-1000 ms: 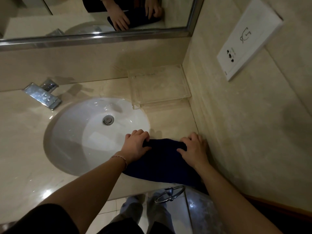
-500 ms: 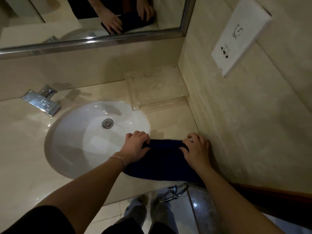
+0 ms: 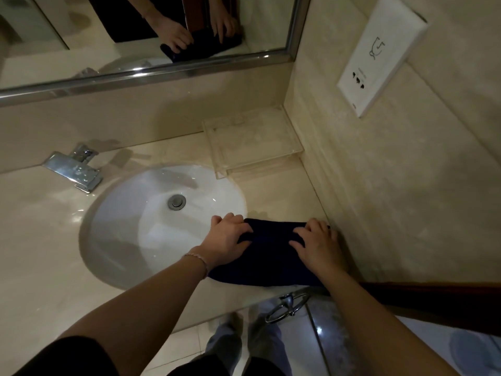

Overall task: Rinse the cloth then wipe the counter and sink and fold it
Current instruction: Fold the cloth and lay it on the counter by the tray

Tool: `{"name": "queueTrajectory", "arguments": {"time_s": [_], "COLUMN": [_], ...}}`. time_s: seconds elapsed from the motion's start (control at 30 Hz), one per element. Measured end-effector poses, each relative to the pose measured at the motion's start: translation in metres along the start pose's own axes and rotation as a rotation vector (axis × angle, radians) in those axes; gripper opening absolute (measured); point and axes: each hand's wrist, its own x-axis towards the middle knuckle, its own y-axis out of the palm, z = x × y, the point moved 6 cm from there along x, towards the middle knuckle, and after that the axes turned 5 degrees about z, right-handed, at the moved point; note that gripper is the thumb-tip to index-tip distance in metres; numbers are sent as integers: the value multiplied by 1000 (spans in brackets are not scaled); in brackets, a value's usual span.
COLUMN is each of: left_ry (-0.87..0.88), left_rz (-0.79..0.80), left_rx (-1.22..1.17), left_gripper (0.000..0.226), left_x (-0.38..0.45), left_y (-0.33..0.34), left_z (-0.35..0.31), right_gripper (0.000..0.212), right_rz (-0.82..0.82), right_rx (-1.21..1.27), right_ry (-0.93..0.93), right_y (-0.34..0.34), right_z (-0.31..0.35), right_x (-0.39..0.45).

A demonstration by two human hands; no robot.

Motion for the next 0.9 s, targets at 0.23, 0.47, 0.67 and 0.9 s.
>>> {"name": "queueTrajectory", "arguments": {"time_s": [0.23,0.47,0.67,0.9], "left_ry": [-14,-72,-174,-240], "left_rz": [91,283,267,28], "left_rx": [-424,-525,-294,-319], "left_gripper": [12,23,24,31], "left_x": [-5,3,9,14], "left_y": [-1,-11,-2,10], "left_z": [4,-5,2,19], "right_gripper": [15,33,26,26], "right_rz": [97,341,246,-32], "right_rx": [335,526,534,452], "right_ry": [32,25,52,132], "right_y": [-7,-30,-18,-11], "right_z": [-5,-13,-24,-37], "right_x": [-18,-33,-14,1]}}
